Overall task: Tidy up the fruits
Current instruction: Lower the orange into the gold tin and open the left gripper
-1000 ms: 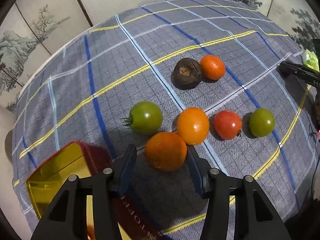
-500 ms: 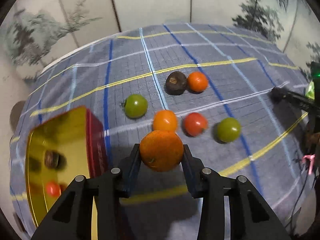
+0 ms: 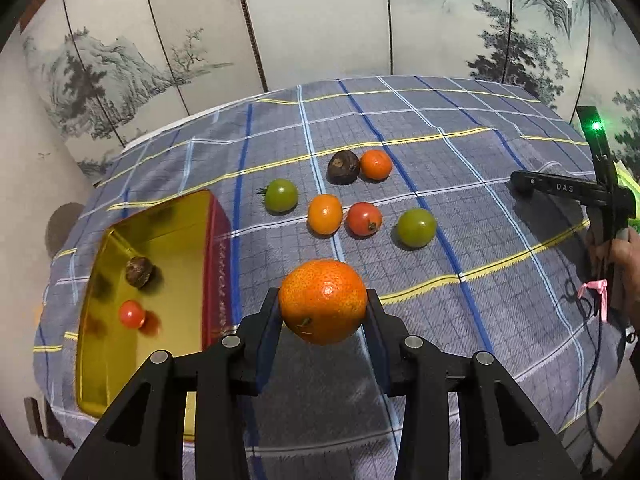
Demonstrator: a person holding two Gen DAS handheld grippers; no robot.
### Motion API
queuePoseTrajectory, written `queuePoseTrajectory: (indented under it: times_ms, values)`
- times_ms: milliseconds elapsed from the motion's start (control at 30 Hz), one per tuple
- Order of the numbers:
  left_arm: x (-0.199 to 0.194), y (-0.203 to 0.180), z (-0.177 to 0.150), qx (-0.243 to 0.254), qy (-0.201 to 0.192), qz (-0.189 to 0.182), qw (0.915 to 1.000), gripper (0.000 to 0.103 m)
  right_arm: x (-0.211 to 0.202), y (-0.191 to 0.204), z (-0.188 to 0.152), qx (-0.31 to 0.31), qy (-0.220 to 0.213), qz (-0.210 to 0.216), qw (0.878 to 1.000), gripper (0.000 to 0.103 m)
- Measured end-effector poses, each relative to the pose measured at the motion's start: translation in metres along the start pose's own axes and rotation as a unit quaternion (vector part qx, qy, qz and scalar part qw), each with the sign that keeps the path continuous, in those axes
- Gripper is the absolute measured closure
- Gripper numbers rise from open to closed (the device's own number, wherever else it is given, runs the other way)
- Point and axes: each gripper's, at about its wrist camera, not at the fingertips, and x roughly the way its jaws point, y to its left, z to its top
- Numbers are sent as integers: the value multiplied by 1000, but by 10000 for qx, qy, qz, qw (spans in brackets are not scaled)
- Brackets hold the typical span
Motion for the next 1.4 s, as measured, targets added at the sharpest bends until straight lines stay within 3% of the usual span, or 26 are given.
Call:
queuePoseTrajectory:
  times_ms: [633, 1400]
  values:
    - [-10, 49, -17, -397, -122, 486, 9980, 62, -1, 7, -1, -74, 15, -148, 9999, 69]
    - [25, 119, -44, -1112, 132, 904, 9896, 62, 2, 12, 0, -248, 51, -358, 9990, 69]
